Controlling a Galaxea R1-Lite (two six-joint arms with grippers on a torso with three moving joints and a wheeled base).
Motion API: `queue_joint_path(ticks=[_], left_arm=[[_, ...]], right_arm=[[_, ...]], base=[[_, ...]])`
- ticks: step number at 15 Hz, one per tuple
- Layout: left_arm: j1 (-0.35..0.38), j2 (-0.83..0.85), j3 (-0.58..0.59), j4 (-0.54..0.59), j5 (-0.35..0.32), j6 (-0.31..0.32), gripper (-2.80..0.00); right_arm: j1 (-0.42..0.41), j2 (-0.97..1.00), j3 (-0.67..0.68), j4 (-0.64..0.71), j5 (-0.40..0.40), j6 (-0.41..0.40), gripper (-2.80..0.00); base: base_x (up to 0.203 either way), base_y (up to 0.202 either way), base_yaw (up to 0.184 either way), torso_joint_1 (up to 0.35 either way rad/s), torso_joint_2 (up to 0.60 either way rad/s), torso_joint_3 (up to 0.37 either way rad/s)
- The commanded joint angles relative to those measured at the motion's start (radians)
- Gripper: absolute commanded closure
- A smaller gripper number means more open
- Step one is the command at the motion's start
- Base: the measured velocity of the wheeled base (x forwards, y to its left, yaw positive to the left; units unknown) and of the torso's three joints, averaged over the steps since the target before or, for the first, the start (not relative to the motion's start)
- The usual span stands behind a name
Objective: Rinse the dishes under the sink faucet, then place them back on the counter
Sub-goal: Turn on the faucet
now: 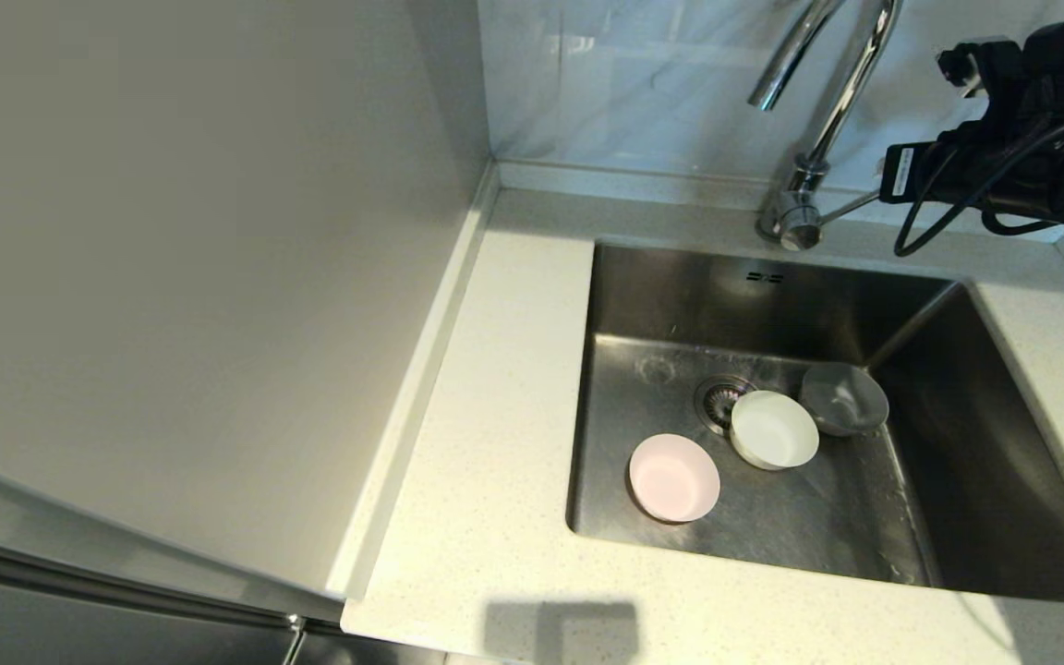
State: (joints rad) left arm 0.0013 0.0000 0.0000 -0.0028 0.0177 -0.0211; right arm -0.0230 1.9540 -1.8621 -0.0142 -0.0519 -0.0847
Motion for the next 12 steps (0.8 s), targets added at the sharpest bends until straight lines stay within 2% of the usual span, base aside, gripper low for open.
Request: queue_joint_path(ticks=[1,9,12], left_arm=[[0.0,-0.003,0.0,0.0,0.001,0.001,0.0],[0.0,-0.003,0.0,0.0,0.001,0.0,0.0],[0.0,-0.003,0.0,0.0,0.001,0.0,0.0]], right_arm=[[0.0,0.038,-0.022,-0.013,0.001,-0.001,0.0],[-0.005,0.037,0.017,-0.006,0.001,-0.063,0.0],[-0.033,0.0,0.078,-0.007,0.032,-0.148,0.0]], base=[[0.0,0.0,0.0,0.0,0.0,0.0],[0.0,0.0,0.0,0.0,0.0,0.0],[0.0,0.0,0.0,0.0,0.0,0.0]])
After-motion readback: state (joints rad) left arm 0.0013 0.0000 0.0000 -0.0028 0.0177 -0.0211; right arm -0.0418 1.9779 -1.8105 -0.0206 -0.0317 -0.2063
